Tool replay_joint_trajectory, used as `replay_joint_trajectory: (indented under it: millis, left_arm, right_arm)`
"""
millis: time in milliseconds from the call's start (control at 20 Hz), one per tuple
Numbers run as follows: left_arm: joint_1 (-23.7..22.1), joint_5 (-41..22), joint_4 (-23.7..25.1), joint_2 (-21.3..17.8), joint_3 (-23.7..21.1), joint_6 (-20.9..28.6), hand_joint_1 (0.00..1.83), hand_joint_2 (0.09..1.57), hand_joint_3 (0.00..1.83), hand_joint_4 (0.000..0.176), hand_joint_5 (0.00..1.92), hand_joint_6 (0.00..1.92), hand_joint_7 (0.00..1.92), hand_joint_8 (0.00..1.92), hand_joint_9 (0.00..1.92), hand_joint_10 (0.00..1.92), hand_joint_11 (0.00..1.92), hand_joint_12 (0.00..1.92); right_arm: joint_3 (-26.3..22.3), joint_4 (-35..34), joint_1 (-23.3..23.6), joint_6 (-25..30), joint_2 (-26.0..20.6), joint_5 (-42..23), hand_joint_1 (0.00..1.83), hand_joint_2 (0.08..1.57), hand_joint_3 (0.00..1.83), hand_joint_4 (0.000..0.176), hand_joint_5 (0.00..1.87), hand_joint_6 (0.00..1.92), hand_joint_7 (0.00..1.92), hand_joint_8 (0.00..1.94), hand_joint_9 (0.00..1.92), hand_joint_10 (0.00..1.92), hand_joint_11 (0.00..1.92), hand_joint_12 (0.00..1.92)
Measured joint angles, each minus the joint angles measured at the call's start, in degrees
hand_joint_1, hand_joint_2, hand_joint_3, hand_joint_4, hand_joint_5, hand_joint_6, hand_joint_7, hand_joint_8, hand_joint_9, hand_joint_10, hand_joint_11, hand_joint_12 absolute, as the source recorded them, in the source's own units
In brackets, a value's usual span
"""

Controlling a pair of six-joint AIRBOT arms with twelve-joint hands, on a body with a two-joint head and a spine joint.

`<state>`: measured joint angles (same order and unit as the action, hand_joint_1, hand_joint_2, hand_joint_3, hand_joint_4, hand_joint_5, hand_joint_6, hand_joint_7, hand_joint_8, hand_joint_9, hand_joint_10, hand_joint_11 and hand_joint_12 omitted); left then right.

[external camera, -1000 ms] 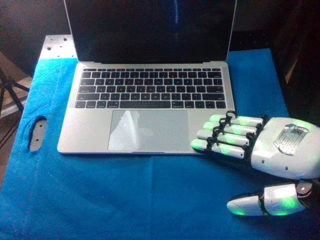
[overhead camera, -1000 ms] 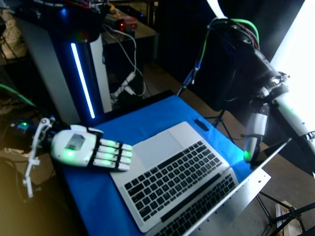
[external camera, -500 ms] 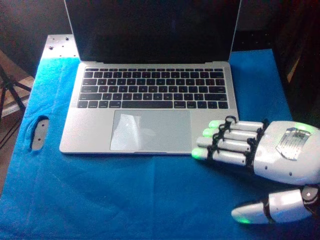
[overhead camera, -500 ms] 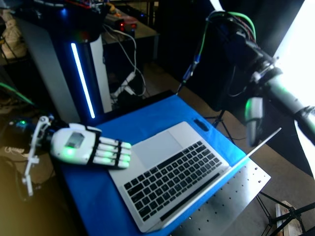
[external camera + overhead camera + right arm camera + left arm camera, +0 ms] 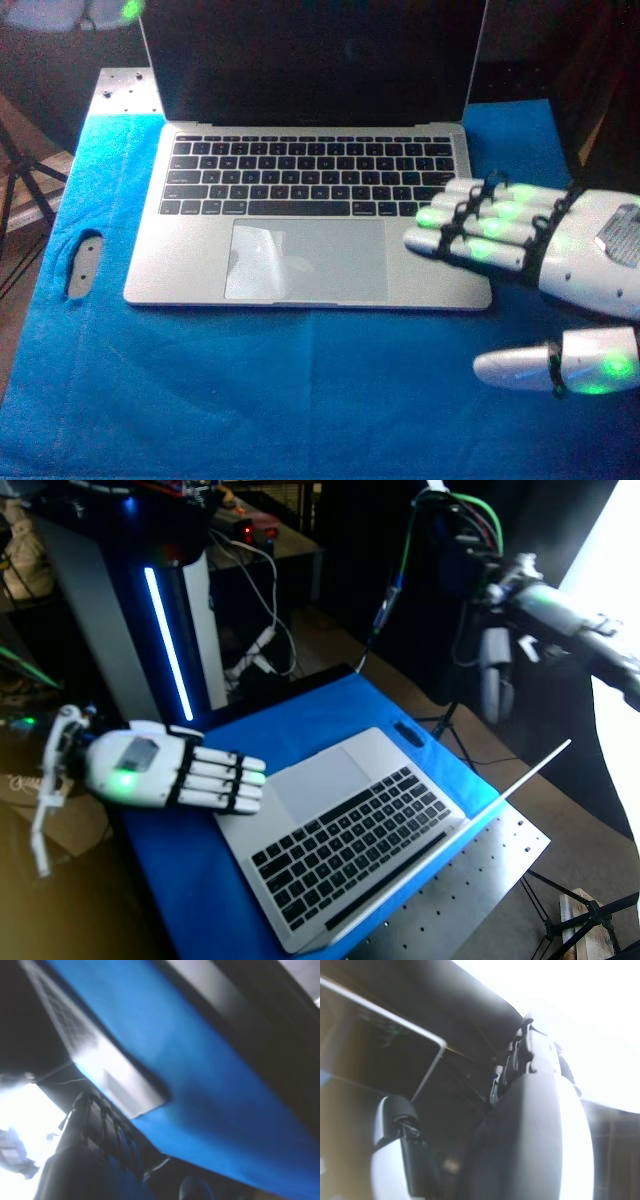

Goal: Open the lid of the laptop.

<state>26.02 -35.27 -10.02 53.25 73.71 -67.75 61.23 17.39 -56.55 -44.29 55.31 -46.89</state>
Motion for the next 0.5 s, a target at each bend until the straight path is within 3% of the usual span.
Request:
replay_joint_trajectory:
  millis: [100, 200, 250, 350, 400, 450, 500]
  left_arm:
    - [4.48, -4.37, 1.46, -2.36, -4.22, 1.66, 0.74, 0.89, 0.00, 0.176, 0.00, 0.00, 0.00, 0.00, 0.00, 0.00, 0.00, 0.00]
    - [12.20, -11.37, 1.11, -5.07, -8.11, 6.03, 0.74, 0.92, 0.00, 0.146, 0.00, 0.00, 0.00, 0.00, 0.00, 0.00, 0.00, 0.00]
    - [16.81, -14.78, -0.28, -5.77, -9.07, 8.24, 0.73, 0.94, 0.01, 0.140, 0.00, 0.00, 0.00, 0.00, 0.00, 0.00, 0.00, 0.00]
    - [25.18, -19.34, -3.52, -5.46, -9.51, 14.60, 0.75, 0.92, 0.00, 0.158, 0.00, 0.00, 0.00, 0.00, 0.00, 0.00, 0.00, 0.00]
    - [29.38, -22.51, -5.35, -4.81, -10.03, 17.94, 0.65, 0.94, 0.01, 0.048, 0.00, 0.00, 0.00, 0.00, 0.00, 0.00, 0.00, 0.00]
    - [31.32, -25.22, -6.97, -4.44, -10.78, 19.21, 0.54, 0.96, 0.01, 0.020, 0.00, 0.00, 0.00, 0.00, 0.00, 0.00, 0.00, 0.00]
    - [33.86, -29.59, -8.07, -3.72, -11.89, 20.65, 0.36, 0.99, 0.02, 0.009, 0.00, 0.00, 0.00, 0.00, 0.00, 0.00, 0.00, 0.00]
  right_arm:
    - [-0.13, -1.66, 0.17, 0.00, -0.42, -2.91, 0.00, 1.22, 0.00, 0.000, 0.04, 0.01, 0.03, 0.01, 0.03, 0.01, 0.06, 0.03]
    - [-0.31, -5.42, 0.17, -0.04, -1.07, -6.45, 0.00, 1.19, 0.00, 0.000, 0.08, 0.01, 0.08, 0.01, 0.10, 0.01, 0.15, 0.05]
    - [-0.31, -7.50, 0.17, -0.02, -1.22, -8.09, 0.00, 1.22, 0.02, 0.000, 0.07, 0.00, 0.06, 0.00, 0.07, 0.00, 0.10, 0.03]
    - [-0.31, -11.93, -0.81, -0.07, -1.42, -12.26, 0.00, 1.20, 0.00, 0.000, 0.05, 0.00, 0.06, 0.00, 0.08, 0.01, 0.12, 0.03]
    - [-0.48, -14.78, -2.25, -0.02, -1.36, -15.15, 0.00, 1.19, 0.00, 0.000, 0.04, 0.01, 0.05, 0.01, 0.06, 0.00, 0.07, 0.01]
    - [-0.68, -16.79, -3.19, -0.07, -1.29, -17.14, 0.00, 1.22, 0.01, 0.000, 0.00, 0.00, 0.02, 0.00, 0.01, 0.00, 0.01, 0.00]
    - [-1.20, -19.76, -4.74, -0.09, -1.25, -20.00, 0.18, 1.20, 0.00, 0.000, 0.02, 0.01, 0.00, 0.00, 0.00, 0.00, 0.00, 0.00]
